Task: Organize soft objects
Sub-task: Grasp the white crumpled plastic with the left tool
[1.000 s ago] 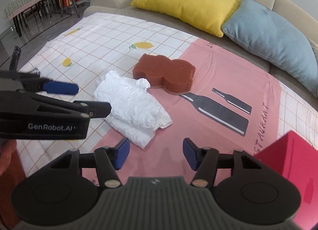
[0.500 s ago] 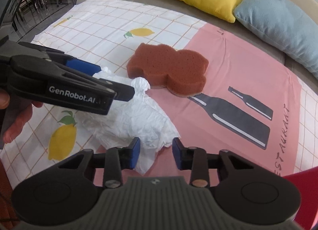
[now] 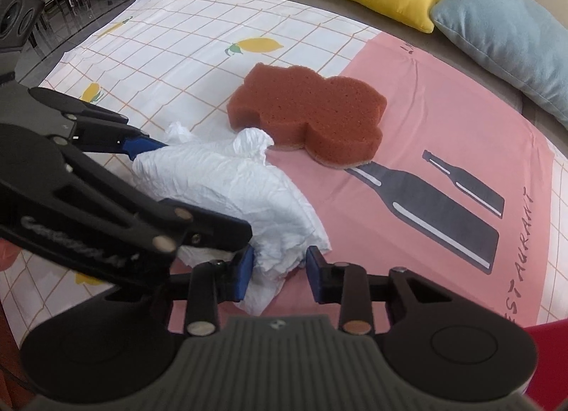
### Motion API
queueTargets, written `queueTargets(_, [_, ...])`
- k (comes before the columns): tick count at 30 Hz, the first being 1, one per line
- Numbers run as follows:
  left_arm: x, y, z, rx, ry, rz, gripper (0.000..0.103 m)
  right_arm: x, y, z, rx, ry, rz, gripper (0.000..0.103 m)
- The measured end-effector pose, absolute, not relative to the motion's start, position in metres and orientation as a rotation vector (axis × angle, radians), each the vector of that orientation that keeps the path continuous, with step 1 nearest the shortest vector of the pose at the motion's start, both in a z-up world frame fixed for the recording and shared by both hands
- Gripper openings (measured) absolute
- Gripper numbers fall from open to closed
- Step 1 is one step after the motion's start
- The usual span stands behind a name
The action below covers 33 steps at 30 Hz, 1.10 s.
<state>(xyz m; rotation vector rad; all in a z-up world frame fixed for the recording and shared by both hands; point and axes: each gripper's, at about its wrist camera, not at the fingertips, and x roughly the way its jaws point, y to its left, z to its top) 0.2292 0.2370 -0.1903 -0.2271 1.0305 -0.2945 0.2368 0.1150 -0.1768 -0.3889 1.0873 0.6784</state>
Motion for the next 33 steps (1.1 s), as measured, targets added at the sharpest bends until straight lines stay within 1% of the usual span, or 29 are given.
queueTargets(1, [0.230, 0.232, -0.190, -0.207, 1.041, -0.270, 0.077, 0.237, 0.116, -0.177, -0.388, 1.088, 0.677, 0.033])
queueTargets(2, [0.231, 0.226, -0.188, -0.169, 1.051, -0.247, 0.067, 0.237, 0.116, -0.177, -0.388, 1.089, 0.676, 0.031])
queueTargets(5, [0.230, 0.217, -0.186, -0.130, 1.070, -0.182, 0.052, 0.240, 0.113, -0.177, -0.366, 1.104, 0.668, 0.033])
queueTargets(6, [0.228, 0.216, -0.185, -0.136, 1.067, -0.172, 0.050, 0.240, 0.113, -0.177, -0.366, 1.104, 0.670, 0.033])
queueTargets(8, [0.223, 0.215, -0.185, -0.156, 1.047, -0.144, 0.040, 0.239, 0.114, -0.177, -0.379, 1.098, 0.672, 0.033])
queueTargets(9, [0.220, 0.215, -0.185, -0.171, 1.035, -0.131, 0.037, 0.238, 0.115, -0.176, -0.387, 1.095, 0.671, 0.032])
queueTargets(11, [0.213, 0.215, -0.184, -0.197, 1.003, -0.095, 0.030, 0.236, 0.117, -0.175, -0.401, 1.091, 0.669, 0.032])
queueTargets(13, [0.205, 0.217, -0.180, -0.237, 0.966, -0.052, 0.026, 0.236, 0.118, -0.172, -0.397, 1.095, 0.674, 0.033])
queueTargets(17, [0.193, 0.225, -0.172, -0.318, 0.907, 0.040, 0.021, 0.237, 0.117, -0.162, -0.378, 1.067, 0.669, 0.042])
queueTargets(19, [0.189, 0.229, -0.165, -0.317, 0.870, 0.083, 0.020, 0.241, 0.116, -0.157, -0.352, 1.060, 0.664, 0.043])
queueTargets(21, [0.187, 0.232, -0.158, -0.295, 0.840, 0.125, 0.018, 0.246, 0.116, -0.152, -0.329, 1.045, 0.651, 0.048])
queueTargets(30, [0.194, 0.257, -0.164, -0.341, 0.853, 0.239, 0.017, 0.269, 0.133, -0.146, -0.279, 0.984, 0.625, 0.048])
queueTargets(32, [0.196, 0.256, -0.167, -0.337, 0.866, 0.241, 0.017, 0.273, 0.139, -0.149, -0.277, 0.981, 0.622, 0.057])
queueTargets(33, [0.197, 0.255, -0.169, -0.329, 0.875, 0.241, 0.017, 0.275, 0.142, -0.151, -0.287, 0.979, 0.615, 0.068])
